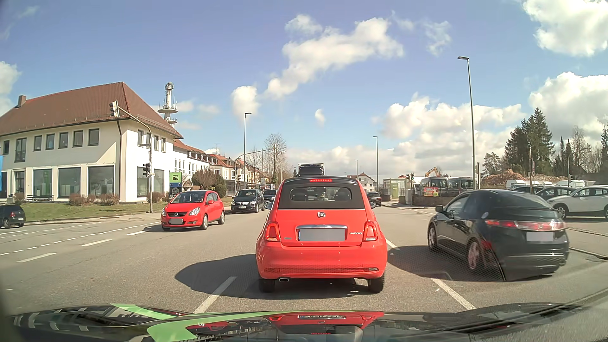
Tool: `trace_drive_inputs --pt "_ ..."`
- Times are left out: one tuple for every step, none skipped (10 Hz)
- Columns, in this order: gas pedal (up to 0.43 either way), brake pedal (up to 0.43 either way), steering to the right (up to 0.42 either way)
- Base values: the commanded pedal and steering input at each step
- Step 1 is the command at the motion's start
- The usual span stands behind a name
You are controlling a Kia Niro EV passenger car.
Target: Follow the waypoints while adhering to traffic rules and regulations
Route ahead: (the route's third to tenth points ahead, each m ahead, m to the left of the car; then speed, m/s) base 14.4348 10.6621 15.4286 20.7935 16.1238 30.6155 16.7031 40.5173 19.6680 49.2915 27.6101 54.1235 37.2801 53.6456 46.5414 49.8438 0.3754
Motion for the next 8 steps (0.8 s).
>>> trace_drive_inputs --pt "0.0 0.195 0.0" --pt "0.0 0.195 -0.001" --pt "0.0 0.195 0.0" --pt "0.0 0.207 0.0" --pt "0.0 0.213 -0.001" --pt "0.0 0.22 -0.001" --pt "0.0 0.226 0.0" --pt "0.0 0.232 0.0"
